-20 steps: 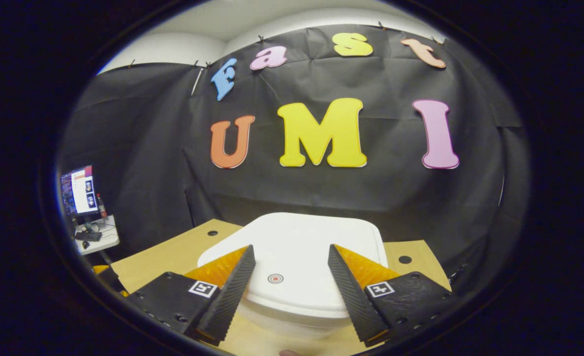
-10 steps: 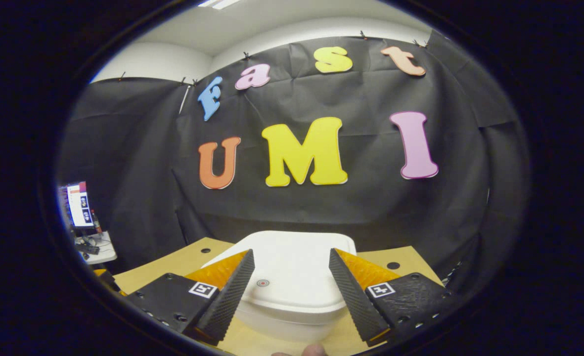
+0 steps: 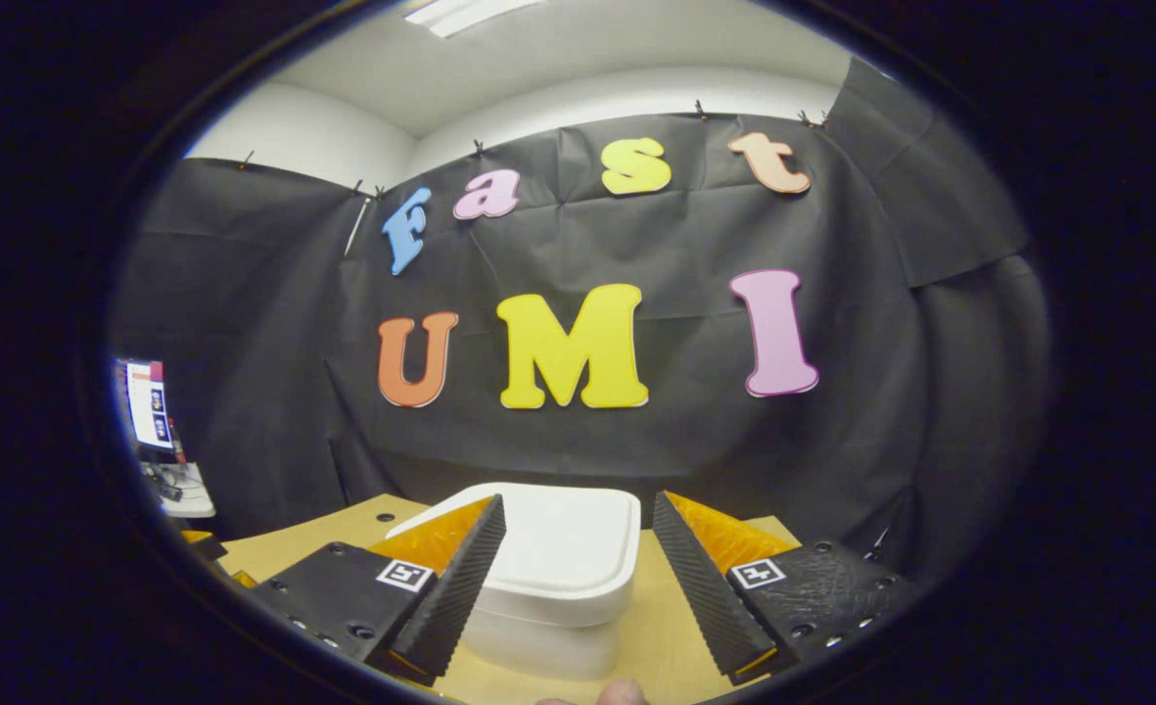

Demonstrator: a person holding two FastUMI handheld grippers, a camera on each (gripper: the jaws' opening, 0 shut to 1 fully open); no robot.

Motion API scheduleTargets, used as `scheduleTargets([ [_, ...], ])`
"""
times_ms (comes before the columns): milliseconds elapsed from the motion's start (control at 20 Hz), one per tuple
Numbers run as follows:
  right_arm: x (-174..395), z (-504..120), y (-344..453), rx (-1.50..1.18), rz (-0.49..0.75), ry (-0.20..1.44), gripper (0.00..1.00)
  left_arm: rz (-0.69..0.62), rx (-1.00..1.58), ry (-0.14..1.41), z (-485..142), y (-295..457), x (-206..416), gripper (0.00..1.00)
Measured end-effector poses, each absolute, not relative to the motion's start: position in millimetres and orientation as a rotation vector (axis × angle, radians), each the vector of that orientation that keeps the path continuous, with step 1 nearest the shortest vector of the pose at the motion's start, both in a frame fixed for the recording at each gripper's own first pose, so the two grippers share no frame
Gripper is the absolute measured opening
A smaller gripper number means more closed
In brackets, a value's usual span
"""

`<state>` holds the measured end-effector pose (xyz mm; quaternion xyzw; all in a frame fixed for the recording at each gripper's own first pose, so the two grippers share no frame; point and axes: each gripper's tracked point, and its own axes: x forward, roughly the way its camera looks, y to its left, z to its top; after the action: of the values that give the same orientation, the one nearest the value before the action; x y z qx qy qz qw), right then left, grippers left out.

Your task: Press the lid of the desktop garbage bin to open it, pick up the crumpled paper on the desktop and throw it into the bin, then pick up the pop can on the desktop and drop it into the bin, and finally close the garbage bin lid.

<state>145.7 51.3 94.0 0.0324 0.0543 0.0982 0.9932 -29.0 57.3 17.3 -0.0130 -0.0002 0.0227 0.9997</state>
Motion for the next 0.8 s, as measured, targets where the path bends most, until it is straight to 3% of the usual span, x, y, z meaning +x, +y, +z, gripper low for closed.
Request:
scheduleTargets([
  [50,138.5,94.0,47.5,0.073,0.196,0.100,0.94,0.045,-0.030,0.001,16.9,54.6,-29.0,0.98],
  [450,72.5,94.2,1.9,0.047,0.153,-0.051,0.94,0.045,-0.016,0.010,11.0,40.4,-28.5,0.98],
  [800,18.5,23.9,-37.3,0.012,0.032,-0.060,0.92,0.030,-0.007,-0.003,11.0,27.9,-24.7,0.98],
])
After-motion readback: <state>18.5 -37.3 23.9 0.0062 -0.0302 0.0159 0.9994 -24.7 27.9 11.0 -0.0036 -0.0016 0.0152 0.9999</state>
